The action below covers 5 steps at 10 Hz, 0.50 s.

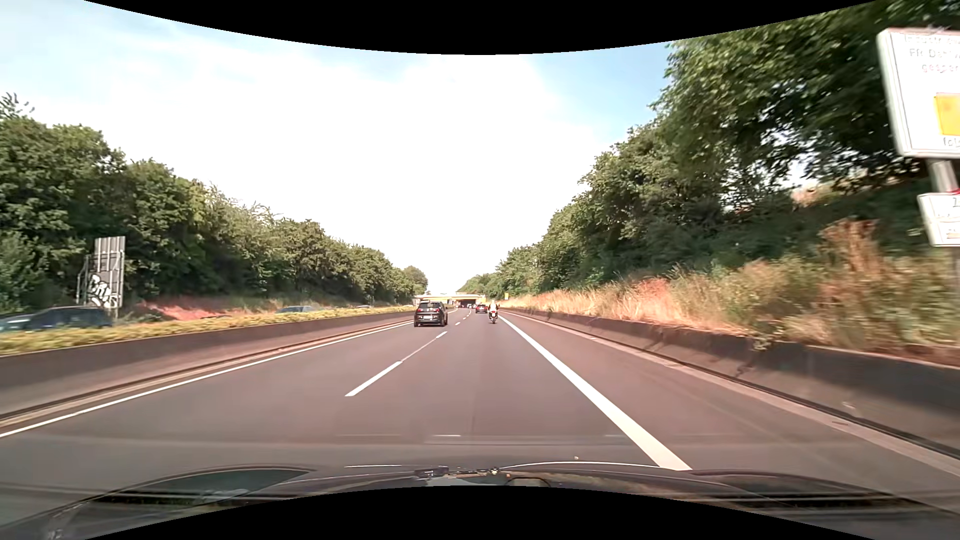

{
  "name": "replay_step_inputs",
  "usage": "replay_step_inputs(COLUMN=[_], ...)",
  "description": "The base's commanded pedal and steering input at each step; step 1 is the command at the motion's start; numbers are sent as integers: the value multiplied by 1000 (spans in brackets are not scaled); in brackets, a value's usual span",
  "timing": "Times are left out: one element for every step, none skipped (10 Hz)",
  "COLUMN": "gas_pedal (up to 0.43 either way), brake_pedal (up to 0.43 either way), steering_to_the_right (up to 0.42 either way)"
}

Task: Follow the waypoints while adhering to traffic rules and regulations

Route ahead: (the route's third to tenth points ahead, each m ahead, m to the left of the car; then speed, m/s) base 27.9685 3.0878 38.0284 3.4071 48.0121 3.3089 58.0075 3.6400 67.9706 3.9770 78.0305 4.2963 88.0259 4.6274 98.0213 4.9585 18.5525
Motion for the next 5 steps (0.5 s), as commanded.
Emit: replay_step_inputs(gas_pedal=[28, 28, 28, 28, 28], brake_pedal=[0, 0, 0, 0, 0], steering_to_the_right=[-5, -6, -6, -6, -6])
